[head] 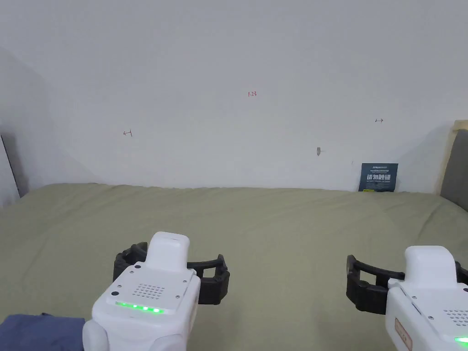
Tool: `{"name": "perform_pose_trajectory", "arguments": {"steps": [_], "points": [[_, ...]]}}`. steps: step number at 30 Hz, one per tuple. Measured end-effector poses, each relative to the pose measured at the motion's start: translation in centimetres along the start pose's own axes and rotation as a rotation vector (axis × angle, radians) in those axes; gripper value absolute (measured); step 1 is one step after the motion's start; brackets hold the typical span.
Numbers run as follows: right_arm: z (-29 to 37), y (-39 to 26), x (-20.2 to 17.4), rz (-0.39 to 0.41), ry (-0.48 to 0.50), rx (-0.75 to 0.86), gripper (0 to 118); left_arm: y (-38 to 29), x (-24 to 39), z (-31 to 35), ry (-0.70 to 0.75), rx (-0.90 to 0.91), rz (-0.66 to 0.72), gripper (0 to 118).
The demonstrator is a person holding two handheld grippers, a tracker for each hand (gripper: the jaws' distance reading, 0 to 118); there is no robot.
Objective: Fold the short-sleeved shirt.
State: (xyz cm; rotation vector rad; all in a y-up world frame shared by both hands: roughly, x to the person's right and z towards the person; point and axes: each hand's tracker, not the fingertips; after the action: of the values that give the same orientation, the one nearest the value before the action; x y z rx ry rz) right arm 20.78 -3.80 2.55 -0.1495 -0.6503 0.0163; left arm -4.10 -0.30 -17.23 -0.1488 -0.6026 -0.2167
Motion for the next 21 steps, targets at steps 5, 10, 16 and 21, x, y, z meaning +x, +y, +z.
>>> {"name": "perform_pose_trajectory", "arguments": {"steps": [5,10,16,21], "points": [[0.1,0.0,-0.1,0.007,0.004,-0.003,118,0.3,0.1,0.3,0.024,0.001,0.031,118],[0.3,-0.1,-0.1,0.009,0.004,-0.008,118,1.2,-0.3,0.4,0.035,-0.037,0.055,118],[0.4,0.2,-0.1,-0.014,0.018,-0.007,118,1.4,-0.3,0.6,0.029,-0.037,0.045,118],[0.5,0.5,-0.3,-0.008,0.031,-0.008,118,1.5,-0.4,0.6,0.057,-0.069,0.074,118]]}}
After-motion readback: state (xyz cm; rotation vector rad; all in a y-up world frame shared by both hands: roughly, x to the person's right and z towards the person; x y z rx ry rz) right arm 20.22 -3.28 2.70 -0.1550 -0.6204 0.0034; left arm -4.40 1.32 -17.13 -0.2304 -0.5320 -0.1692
